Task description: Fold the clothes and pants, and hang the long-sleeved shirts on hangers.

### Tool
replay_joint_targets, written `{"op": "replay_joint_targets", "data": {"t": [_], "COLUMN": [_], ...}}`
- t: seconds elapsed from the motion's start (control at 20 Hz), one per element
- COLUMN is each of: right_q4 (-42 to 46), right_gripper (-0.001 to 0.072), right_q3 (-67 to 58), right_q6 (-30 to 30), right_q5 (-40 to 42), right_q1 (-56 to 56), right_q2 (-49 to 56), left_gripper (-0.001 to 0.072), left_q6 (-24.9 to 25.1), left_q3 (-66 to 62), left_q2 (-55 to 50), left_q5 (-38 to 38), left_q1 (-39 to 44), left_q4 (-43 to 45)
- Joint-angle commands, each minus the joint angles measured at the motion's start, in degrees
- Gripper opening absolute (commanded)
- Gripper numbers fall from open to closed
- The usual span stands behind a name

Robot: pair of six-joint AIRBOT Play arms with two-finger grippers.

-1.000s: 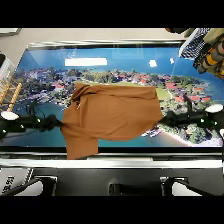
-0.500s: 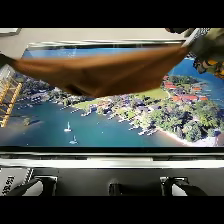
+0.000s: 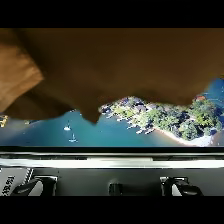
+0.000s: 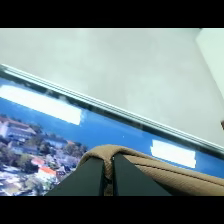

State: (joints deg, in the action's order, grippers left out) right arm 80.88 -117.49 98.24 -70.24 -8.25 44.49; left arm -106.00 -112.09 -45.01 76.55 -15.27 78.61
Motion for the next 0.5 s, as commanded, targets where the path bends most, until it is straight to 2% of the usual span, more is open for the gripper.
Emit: {"op": "replay_joint_targets", "data": {"t": [0.0,0.15,0.25,0.45], "right_q4": [3.8,2.0,0.0,-0.2], "right_gripper": [0.0029,0.003,0.003,0.003], "right_q3": [-0.4,-0.2,2.2,8.5], "right_q6": [3.7,4.2,3.2,1.4], "right_q5": [-5.9,-17.1,-21.3,-17.3], "right_q1": [0.0,0.0,0.0,0.1], "right_q2": [0.3,9.1,17.0,34.3], "left_gripper": [0.0013,0.0012,0.0013,0.0012], "left_q6": [0.6,6.8,11.2,18.6], "left_q3": [0.4,4.2,8.3,14.8], "left_q2": [0.4,-4.8,-10.6,-27.6], "left_q5": [1.0,2.2,2.1,-1.3], "left_q1": [0.0,0.0,0.0,3.5], "left_q4": [1.8,-5.8,-11.0,-12.7]}}
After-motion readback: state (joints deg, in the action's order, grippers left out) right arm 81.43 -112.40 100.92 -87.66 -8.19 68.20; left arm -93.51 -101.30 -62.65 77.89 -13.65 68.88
